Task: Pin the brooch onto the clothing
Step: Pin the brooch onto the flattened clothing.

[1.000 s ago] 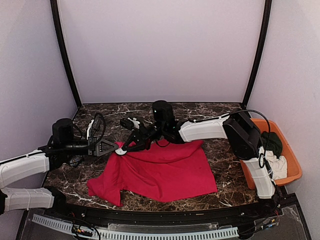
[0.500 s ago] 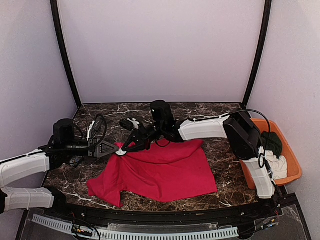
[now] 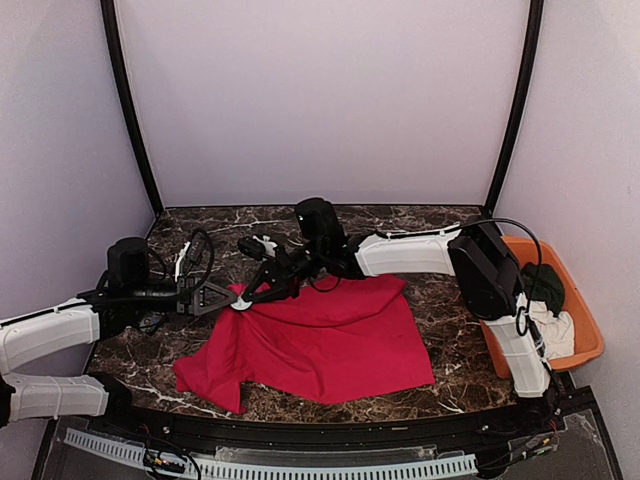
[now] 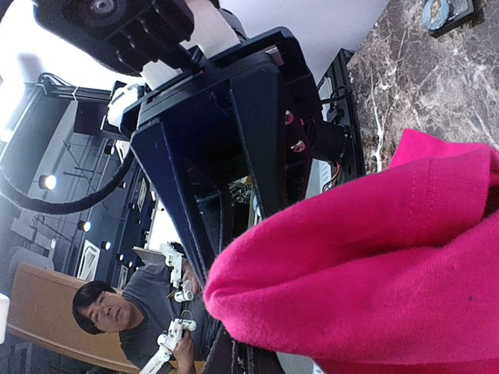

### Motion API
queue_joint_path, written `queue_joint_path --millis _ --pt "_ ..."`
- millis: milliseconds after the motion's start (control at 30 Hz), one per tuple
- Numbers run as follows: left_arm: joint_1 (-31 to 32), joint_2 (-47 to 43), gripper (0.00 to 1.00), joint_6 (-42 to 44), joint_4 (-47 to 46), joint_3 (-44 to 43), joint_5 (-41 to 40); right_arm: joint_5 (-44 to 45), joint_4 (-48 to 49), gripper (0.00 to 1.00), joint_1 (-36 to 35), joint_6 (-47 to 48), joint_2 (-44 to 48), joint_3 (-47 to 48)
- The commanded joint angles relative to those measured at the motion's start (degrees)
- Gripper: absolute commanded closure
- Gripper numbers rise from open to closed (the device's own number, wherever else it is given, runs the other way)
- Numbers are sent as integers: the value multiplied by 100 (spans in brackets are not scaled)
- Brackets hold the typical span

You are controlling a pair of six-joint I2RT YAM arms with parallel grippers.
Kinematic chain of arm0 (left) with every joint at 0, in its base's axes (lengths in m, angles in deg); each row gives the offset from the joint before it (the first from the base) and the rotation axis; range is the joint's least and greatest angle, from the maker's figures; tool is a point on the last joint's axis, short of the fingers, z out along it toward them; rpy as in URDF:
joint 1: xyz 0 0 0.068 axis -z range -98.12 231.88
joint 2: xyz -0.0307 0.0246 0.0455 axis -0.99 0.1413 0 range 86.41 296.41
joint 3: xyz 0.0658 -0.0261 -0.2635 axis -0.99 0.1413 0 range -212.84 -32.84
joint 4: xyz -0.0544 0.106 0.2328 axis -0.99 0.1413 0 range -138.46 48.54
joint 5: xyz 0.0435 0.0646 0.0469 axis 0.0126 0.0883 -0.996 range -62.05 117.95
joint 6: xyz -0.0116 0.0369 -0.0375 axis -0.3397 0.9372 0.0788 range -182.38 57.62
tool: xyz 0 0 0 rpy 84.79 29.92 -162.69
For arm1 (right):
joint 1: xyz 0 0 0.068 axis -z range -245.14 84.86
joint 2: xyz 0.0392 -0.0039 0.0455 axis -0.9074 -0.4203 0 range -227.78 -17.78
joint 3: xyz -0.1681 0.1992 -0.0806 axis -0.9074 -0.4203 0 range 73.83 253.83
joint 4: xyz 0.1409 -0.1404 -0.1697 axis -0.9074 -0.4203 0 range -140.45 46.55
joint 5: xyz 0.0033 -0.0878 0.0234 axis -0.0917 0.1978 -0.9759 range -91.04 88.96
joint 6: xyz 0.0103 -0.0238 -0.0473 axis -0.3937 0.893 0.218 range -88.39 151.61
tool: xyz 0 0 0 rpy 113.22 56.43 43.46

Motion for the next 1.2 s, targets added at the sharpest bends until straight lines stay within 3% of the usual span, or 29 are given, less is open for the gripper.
queue_joint_path --millis 0,1167 --pt "-27 1 73 123 133 -103 101 44 -156 100 -64 265 -154 189" --pt "-10 164 73 605 642 -270 46 151 -1425 100 -108 985 -305 718"
